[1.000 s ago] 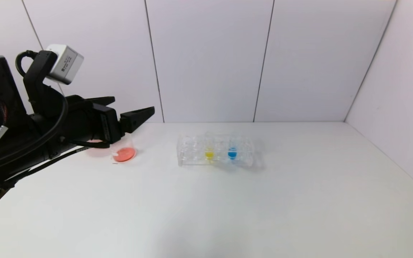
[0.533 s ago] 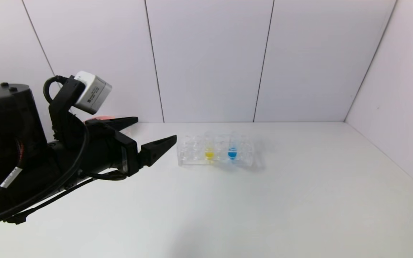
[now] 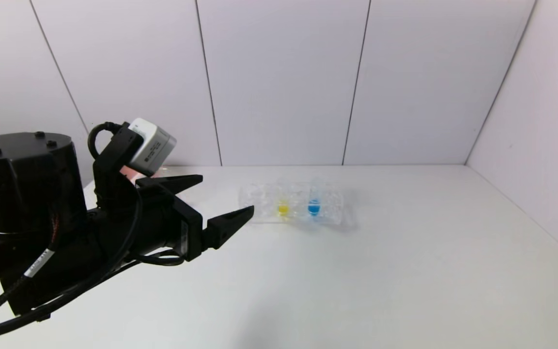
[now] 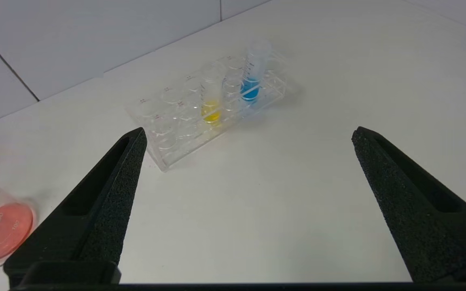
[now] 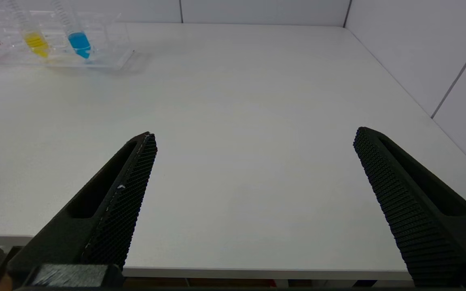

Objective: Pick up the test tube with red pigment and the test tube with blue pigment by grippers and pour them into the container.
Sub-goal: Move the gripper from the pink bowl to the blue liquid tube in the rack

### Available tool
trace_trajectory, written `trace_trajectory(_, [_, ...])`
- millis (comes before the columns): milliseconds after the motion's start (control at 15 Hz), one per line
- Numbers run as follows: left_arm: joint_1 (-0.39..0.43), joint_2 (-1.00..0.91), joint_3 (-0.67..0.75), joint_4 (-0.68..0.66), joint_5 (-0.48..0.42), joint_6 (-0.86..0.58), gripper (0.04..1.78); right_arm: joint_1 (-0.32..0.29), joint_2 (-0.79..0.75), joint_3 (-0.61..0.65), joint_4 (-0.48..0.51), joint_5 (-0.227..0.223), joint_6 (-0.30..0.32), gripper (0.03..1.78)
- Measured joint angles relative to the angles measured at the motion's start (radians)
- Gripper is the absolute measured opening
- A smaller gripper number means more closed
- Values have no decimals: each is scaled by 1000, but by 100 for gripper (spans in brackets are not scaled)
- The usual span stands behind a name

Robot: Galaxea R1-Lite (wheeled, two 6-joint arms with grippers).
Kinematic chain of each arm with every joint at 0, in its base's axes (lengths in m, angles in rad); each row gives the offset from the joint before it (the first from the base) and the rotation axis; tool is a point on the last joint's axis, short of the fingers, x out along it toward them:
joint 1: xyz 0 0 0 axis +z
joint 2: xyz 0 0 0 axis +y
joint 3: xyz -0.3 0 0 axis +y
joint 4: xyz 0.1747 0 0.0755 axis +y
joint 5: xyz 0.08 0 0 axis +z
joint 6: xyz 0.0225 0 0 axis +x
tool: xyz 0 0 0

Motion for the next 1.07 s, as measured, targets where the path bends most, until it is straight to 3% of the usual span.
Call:
trace_trajectory(600, [-100,193,-32,-242,63,-7,177,0,0,0,0,0,0,177])
trace_trajectory(1067, [-160,366,-143,-265,119,-38,177,0,0,0,0,0,0,178])
